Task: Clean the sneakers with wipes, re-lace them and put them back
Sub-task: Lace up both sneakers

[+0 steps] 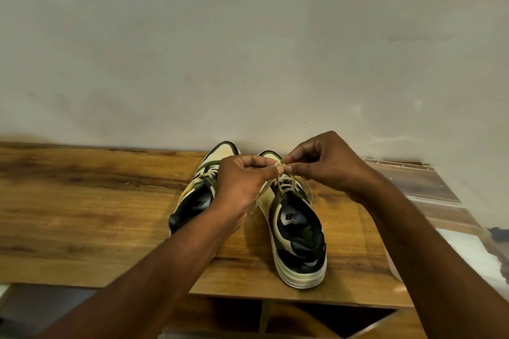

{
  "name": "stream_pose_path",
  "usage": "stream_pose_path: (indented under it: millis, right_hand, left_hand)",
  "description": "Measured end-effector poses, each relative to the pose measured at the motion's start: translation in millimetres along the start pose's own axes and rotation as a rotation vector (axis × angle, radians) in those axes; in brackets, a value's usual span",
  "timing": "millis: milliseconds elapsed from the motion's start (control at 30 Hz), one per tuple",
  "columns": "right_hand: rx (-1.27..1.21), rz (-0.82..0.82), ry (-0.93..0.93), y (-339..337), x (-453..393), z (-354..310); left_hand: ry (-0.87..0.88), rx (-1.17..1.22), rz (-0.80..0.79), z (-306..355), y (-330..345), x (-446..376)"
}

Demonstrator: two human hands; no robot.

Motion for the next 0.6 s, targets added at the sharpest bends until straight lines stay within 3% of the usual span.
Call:
stream_pose_path:
  millis: [100, 267, 600]
  right_hand:
    - [0.129, -0.051, -0.034, 7.8, -0.7, -6.0]
    - [0.416, 0.014, -0.123, 13.9, -2.4, -18.0]
    - [0.511, -0.106, -0.010, 22.5, -5.5, -2.4]
  left_hand:
    - [-0.006, -0.012, 0.040, -2.6, -3.1, -0.8]
    - [-0.006, -0.025, 0.054, -3.1, -3.5, -0.5]
    - [0.045, -0.058, -0.005, 1.2, 0.3, -1.7]
Point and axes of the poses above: each hand's wrist, its own x-axis away from the middle knuckle, its own y-axis out of the palm, z = x × y, the point moved 9 cm from there along -x, towards the middle knuckle, and after that the axes turned 2 degrees about -z, right-handed, at the moved point
